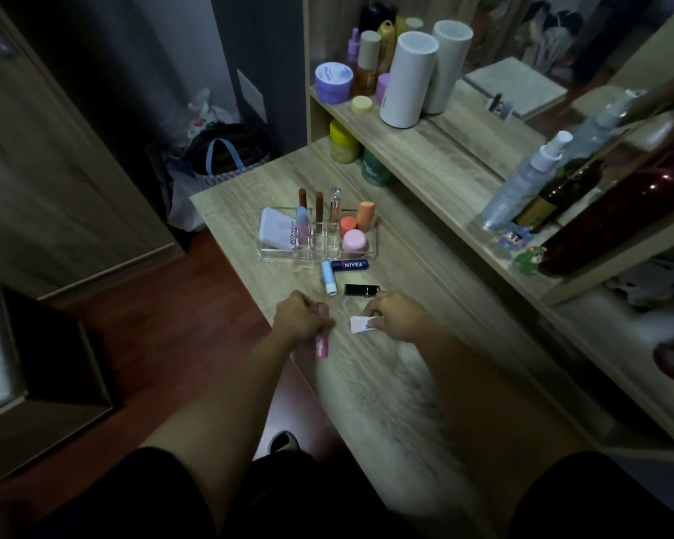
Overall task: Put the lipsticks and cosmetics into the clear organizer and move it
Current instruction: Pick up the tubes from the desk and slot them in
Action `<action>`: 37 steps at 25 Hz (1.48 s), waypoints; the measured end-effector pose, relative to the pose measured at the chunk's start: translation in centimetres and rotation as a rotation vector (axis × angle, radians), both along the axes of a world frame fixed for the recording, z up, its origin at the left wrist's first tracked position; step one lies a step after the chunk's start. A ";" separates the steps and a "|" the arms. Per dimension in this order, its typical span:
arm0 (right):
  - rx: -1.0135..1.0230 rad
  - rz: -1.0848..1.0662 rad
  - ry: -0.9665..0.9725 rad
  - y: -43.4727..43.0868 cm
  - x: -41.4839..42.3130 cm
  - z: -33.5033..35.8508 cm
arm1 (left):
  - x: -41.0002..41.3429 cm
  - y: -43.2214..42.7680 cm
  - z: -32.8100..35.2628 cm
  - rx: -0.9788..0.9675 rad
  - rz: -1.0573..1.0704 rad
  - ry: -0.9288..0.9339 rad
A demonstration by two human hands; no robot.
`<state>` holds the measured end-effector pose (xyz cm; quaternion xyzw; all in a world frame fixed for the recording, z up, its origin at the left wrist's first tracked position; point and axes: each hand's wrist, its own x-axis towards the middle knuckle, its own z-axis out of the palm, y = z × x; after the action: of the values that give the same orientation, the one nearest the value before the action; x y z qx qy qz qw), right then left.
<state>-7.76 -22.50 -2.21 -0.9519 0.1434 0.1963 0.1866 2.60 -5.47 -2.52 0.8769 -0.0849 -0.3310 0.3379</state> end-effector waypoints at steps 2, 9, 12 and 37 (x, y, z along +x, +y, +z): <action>0.178 -0.165 -0.096 -0.2 0.8 0.5 | 1.7 0.0 1.6 -0.153 0.081 0.070; 0.691 -0.600 -0.589 -0.8 6.7 6.3 | 7.7 -1.7 8.0 -0.407 -0.040 -0.253; 0.689 -0.708 -0.642 -1.3 8.4 7.4 | 9.4 -3.0 9.6 -0.403 -0.129 -0.456; 0.447 -0.586 -0.598 -1.1 11.5 3.1 | 12.0 -5.6 5.3 0.030 -0.481 -0.999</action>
<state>3.74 -23.63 0.88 -0.8227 0.3002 -0.1210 0.4673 14.57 -11.08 2.73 0.8879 -0.4281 0.0560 0.1587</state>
